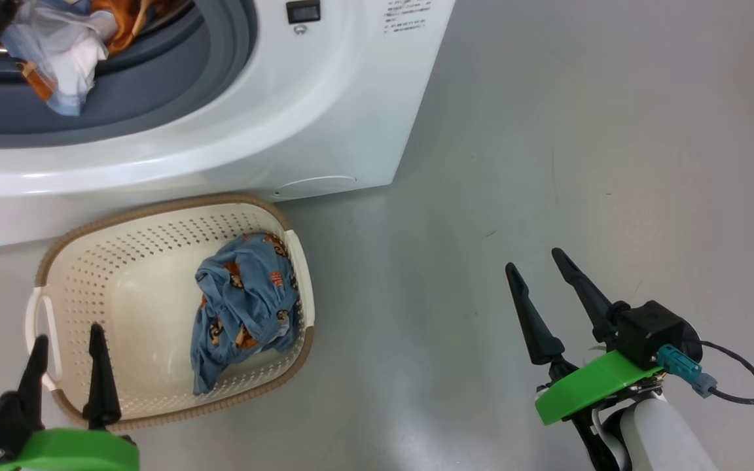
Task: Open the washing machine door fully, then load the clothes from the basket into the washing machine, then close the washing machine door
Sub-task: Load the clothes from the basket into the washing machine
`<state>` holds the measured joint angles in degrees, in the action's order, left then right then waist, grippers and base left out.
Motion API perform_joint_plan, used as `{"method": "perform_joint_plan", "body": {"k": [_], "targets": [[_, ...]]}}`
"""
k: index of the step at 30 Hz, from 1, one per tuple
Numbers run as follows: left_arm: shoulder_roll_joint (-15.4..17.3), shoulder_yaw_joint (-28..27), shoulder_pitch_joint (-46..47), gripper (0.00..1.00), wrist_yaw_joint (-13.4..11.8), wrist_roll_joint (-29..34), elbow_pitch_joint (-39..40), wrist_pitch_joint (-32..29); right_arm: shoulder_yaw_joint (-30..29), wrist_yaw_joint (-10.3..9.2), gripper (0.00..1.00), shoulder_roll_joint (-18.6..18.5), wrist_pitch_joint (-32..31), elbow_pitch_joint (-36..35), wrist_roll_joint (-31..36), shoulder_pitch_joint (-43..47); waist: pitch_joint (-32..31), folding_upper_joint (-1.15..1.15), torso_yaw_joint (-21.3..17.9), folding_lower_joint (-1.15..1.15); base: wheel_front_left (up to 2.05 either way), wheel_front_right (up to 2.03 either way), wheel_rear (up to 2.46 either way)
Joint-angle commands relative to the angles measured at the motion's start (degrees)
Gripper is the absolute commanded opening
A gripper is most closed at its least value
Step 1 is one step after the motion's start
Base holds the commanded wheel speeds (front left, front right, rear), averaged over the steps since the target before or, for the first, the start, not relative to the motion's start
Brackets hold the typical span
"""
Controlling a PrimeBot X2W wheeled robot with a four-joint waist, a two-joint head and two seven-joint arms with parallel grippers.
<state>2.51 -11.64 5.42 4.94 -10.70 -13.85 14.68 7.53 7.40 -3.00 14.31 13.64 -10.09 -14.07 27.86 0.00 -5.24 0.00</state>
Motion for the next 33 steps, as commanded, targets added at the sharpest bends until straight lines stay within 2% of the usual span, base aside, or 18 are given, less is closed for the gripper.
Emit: {"method": "perform_joint_plan", "body": {"k": [1,9,21,28,33], "targets": [[0.99,-1.63,1.27,1.0,0.39,0.66,1.15,0.32,1.71,0.09,1.0,0.13,0.69,-0.97,0.14,1.18,-0.07,0.0,-0.28,0.0,0.0,0.0,0.0],[2.02,-2.13,5.74,1.0,0.55,-0.17,3.27,0.32,1.95,0.09,1.0,0.13,0.69,-0.99,-0.54,1.0,-0.11,0.0,-0.88,0.0,0.0,0.0,0.0],[6.95,-0.9,18.82,1.0,0.8,-0.97,7.35,-4.02,2.1,0.09,1.0,0.13,0.69,-1.41,-1.64,1.0,-0.19,0.0,-1.95,0.0,0.0,0.0,0.0],[9.3,2.32,27.38,1.0,1.21,-0.09,5.58,-7.67,2.48,0.09,1.0,0.13,0.69,-1.53,-2.19,0.36,0.13,0.0,-2.9,0.0,0.0,0.0,0.0],[10.94,3.09,34.02,1.0,1.33,-0.85,1.4,-11.6,1.53,0.09,1.0,0.13,0.69,-1.96,-4.43,0.47,0.7,0.0,-3.82,0.0,0.0,0.0,0.0]]}}
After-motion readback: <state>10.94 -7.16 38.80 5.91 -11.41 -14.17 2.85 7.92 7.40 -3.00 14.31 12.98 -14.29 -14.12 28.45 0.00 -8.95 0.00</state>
